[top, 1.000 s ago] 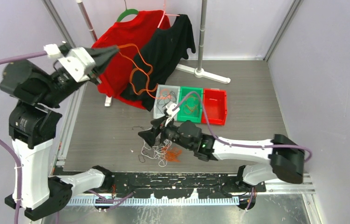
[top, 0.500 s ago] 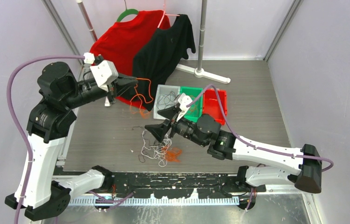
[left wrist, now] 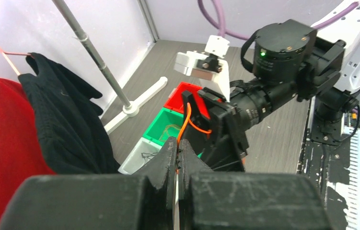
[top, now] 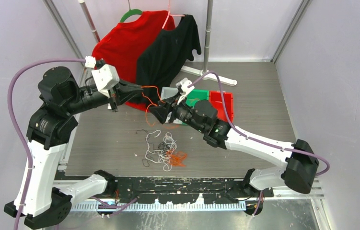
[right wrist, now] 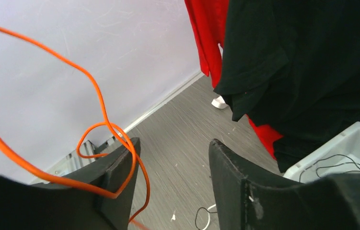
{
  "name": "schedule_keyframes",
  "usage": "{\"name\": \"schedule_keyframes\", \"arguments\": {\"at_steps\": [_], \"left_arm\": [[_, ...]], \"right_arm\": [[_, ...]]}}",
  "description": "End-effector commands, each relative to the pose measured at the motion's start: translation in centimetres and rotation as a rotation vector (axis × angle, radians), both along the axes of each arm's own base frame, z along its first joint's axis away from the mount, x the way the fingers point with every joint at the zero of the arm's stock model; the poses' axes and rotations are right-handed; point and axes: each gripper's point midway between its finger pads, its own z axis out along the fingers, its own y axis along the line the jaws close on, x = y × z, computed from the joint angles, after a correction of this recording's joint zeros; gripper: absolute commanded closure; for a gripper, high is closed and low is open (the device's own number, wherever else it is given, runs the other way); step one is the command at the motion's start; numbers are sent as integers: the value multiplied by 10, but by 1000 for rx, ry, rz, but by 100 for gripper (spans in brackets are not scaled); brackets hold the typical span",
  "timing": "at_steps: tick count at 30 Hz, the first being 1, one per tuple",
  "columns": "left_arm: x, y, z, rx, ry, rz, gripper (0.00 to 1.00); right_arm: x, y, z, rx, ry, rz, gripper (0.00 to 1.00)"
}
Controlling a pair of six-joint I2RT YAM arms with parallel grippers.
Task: Untangle the cables
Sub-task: Place the cable in the bin.
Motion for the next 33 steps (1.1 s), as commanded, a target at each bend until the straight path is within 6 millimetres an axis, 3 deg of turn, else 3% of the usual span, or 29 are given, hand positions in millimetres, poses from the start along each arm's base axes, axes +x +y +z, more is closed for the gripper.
{"name": "schedule_keyframes", "arguments": {"at_steps": [1, 8, 11, 14, 15, 20, 23, 26, 29, 33], "left_arm": [[-8, -4, 4, -38, 25, -32, 100], [-5, -5, -8, -35, 52, -27, 100], [-1, -4, -15, -27, 59, -8, 100], [5, -3, -30, -11, 86, 16, 99], [7, -3, -39, -3, 106, 23, 95], [6, -1, -95, 105, 215, 15, 52], [3, 4, -126, 214, 268, 8, 28], [10, 13, -141, 290, 273, 46, 14], [21, 22, -145, 328, 252, 110, 0], [33, 37, -148, 385, 220, 200, 0]], "right_arm": [[-6, 11, 57, 206, -33, 89, 47], [-13, 23, 62, 241, -30, 187, 94], [-6, 16, 57, 245, 22, 164, 99], [14, -5, 55, 292, 88, 104, 99], [22, -14, 55, 312, 106, 75, 99], [59, -68, 40, 310, 166, -98, 99], [86, -109, 3, 164, 194, -316, 99], [105, -152, -29, 3, 182, -526, 99], [118, -182, -49, -62, 179, -639, 99], [134, -203, -68, -86, 202, -718, 99]]}}
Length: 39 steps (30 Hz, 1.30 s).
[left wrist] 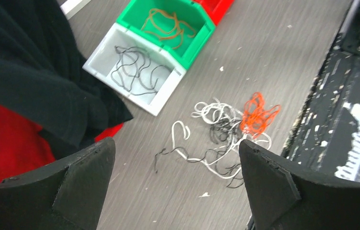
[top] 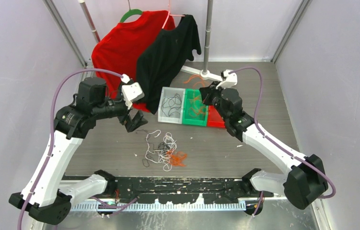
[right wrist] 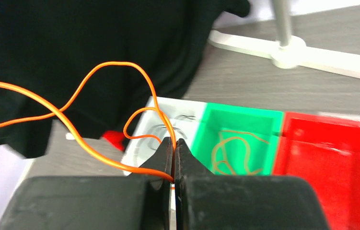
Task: Untangle the cables
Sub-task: Place the cable in the bin.
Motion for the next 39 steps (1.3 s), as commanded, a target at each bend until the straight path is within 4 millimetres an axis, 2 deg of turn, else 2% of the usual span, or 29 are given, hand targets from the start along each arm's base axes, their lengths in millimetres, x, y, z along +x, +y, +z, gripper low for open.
{"name": "schedule_keyframes", "arguments": {"at_steps": [1, 6, 8, 10, 13, 21, 27, 32, 37, 39], "left_arm": [[13, 21, 2, 103, -92, 81, 0], [18, 32, 2, 143, -142, 122, 1], [17, 35, 4, 146, -159, 128, 1], [17, 37, 5, 148, -173, 136, 1], [16, 40, 7, 150, -187, 142, 1], [16, 40, 11, 141, -213, 147, 0], [15, 40, 14, 134, -223, 145, 1], [14, 40, 14, 133, -229, 142, 1], [16, 38, 12, 131, -230, 135, 1], [16, 38, 14, 129, -230, 135, 1]], "right_arm": [[20, -33, -20, -67, 23, -131, 99], [40, -32, -46, -70, 113, -175, 99], [46, -31, -63, -84, 186, -202, 99], [52, -41, -77, -112, 261, -287, 99], [54, -41, -92, -100, 320, -328, 99], [57, -18, -101, -87, 315, -365, 99], [60, -26, -127, -123, 324, -450, 99], [50, -39, -141, -156, 352, -497, 98], [40, -40, -143, -164, 362, -457, 75], [35, -38, -143, -180, 372, -425, 61]]}}
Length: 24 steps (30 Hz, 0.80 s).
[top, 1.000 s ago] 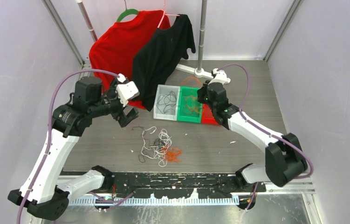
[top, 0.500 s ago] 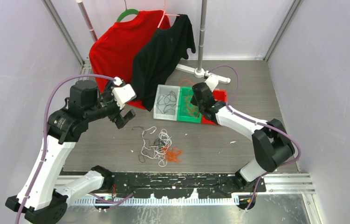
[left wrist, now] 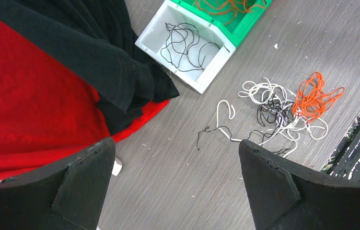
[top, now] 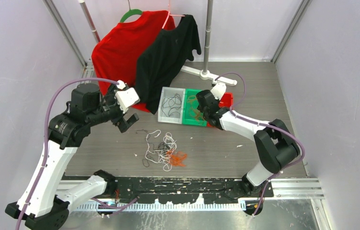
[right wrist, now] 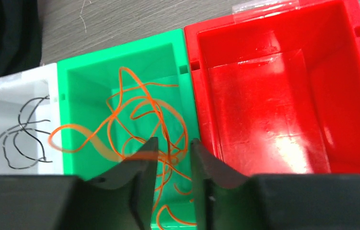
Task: Untangle the cables
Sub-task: Place the cable in the bin.
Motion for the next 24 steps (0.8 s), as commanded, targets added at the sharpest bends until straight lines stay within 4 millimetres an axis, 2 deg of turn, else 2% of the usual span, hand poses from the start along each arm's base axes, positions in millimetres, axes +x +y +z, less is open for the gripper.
{"name": "schedule_keyframes", "arguments": {"at_steps": [1, 4, 8, 13, 18, 21, 24], "left_arm": [[4, -4, 16, -27, -61, -12, 1], [5, -4, 17, -21, -68, -16, 1], [5, -5, 17, -24, -63, -19, 1], [4, -6, 18, -29, -58, -24, 1], [0, -6, 15, -31, -27, -21, 0], [-4, -7, 3, -31, 43, -16, 1], [-7, -8, -13, -28, 110, -11, 1]], "right_arm": [[-5, 1, 28, 28, -51, 30, 54], [-11, 0, 39, 32, -57, 58, 45], [-14, 3, 60, 54, -75, 90, 44], [-11, 15, 82, 97, -84, 129, 53], [-15, 29, 80, 128, -47, 190, 59], [-32, 53, 82, 117, -55, 321, 57], [-74, 101, 75, 105, -40, 574, 50]]}}
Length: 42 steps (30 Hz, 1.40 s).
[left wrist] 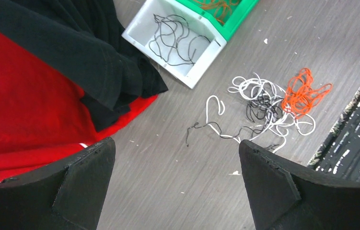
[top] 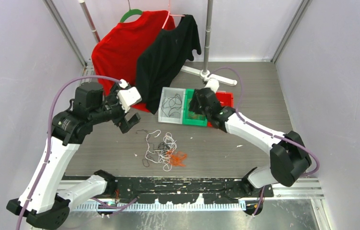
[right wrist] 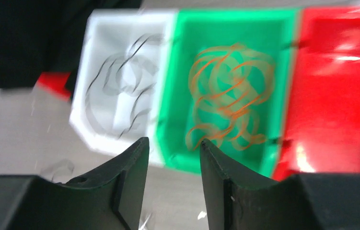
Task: Untangle the cables
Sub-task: Place the cable in the bin, then untie the cable.
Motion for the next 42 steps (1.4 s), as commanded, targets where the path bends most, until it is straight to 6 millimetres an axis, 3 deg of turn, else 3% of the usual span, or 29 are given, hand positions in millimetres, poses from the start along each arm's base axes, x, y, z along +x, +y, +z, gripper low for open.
{"name": "schedule_keyframes", "arguments": {"at_steps": [1, 4, 7, 13, 18, 21, 28, 37, 42], "left_arm": [[-8, -6, -10, -23, 76, -11, 1], [-9, -6, -21, -13, 107, -11, 1], [-12, -4, -26, 6, 122, -21, 1], [-17, -4, -32, 30, 118, -63, 1], [-20, -10, -32, 5, 157, -76, 0], [-24, -10, -35, 6, 177, -81, 2], [-29, -7, -36, 11, 180, -86, 2], [-29, -7, -33, 9, 165, -88, 2], [-30, -7, -34, 9, 158, -92, 2]], "right_arm": [[-60, 73, 13, 18, -36, 385, 49], [-101, 97, -10, 14, 63, 543, 48], [-142, 100, -26, -18, 155, 652, 48], [-203, 72, -52, -75, 251, 729, 47], [-223, 64, -72, -34, 340, 731, 50], [-222, 66, -78, -33, 331, 740, 53], [-195, 72, -79, -111, 268, 702, 57], [-183, 87, -96, -183, 314, 716, 60], [-182, 93, -99, -185, 330, 732, 70]]}}
